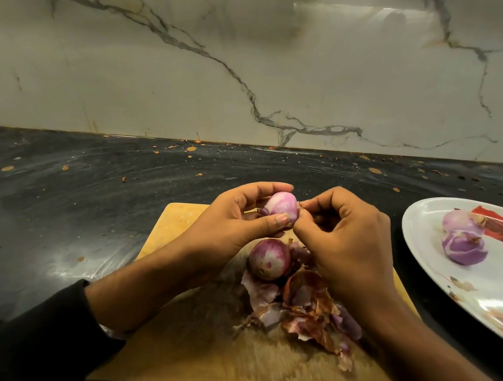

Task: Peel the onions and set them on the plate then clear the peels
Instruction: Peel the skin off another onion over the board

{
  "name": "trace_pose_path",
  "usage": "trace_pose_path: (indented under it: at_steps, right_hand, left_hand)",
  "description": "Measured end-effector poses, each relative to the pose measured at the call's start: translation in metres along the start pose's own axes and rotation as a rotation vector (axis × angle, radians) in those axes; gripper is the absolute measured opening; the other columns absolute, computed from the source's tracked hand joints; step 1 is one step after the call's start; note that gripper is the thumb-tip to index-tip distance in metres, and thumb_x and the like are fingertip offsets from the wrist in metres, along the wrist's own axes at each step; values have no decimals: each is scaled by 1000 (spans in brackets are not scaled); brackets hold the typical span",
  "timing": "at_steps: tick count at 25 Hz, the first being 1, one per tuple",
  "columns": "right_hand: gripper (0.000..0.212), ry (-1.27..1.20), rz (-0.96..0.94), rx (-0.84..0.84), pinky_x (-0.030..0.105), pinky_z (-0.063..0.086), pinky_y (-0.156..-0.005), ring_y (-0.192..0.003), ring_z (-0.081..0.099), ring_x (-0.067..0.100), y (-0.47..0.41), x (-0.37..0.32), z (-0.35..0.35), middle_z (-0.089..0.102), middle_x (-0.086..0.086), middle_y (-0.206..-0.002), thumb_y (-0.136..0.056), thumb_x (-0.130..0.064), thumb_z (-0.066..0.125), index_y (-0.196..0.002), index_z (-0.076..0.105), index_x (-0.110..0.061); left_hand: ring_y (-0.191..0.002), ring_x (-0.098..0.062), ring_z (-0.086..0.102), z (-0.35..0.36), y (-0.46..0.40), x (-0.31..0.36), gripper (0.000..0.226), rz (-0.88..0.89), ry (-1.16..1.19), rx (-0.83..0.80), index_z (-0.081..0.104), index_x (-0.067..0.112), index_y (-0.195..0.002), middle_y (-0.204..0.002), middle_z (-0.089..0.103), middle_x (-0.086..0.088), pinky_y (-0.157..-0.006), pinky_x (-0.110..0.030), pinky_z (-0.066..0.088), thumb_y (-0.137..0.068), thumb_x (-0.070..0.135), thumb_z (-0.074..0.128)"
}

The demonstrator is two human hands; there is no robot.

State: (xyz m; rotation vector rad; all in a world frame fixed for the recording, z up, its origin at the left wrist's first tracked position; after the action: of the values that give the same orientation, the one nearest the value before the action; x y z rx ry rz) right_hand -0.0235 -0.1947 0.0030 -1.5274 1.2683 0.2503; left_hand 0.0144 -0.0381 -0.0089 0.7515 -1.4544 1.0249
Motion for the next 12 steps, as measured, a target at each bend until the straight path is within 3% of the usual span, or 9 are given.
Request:
trace_pose_path:
  at_steps: [5,8,12]
  right_hand:
    - [11,-23,115,7,30,58,-60,-63,68,7,-6,13,-5,72,-6,-67,-82,-12,78,-78,73,-21]
    - [17,-94,164,-77,37,61,-68,-70,71,11,-3,15,3,73,-2,-73,-84,-12,73,-92,69,-27]
    - [16,-35,101,-102,27,57,-69,-75,69,6,-5,12,3,72,-11,-77,-91,-16,67,-97,75,-28]
  left_hand:
    - [-103,-21,69,1,-2,-1,41,-15,18,-10,59,12,-130,-118,70,-16,-88,-30,58,-91,1,62]
    - [-106,-27,65,-5,-4,-4,39,-74,157,6,57,14,-134,-122,66,-22,-91,-35,57,-96,3,53]
    - [-103,-27,65,-9,-5,-8,35,-92,218,27,60,14,-129,-109,69,-14,-86,-34,58,-94,11,55]
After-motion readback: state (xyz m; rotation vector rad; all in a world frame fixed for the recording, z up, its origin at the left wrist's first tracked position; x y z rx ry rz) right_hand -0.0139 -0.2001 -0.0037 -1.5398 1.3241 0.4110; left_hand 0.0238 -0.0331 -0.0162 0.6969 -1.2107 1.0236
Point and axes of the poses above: each hand's wrist, its own y-axis away from the middle knuckle, its own z-axis out of the palm, x = y × z, the point moved 4 cm from there along -y, towards the middle knuckle
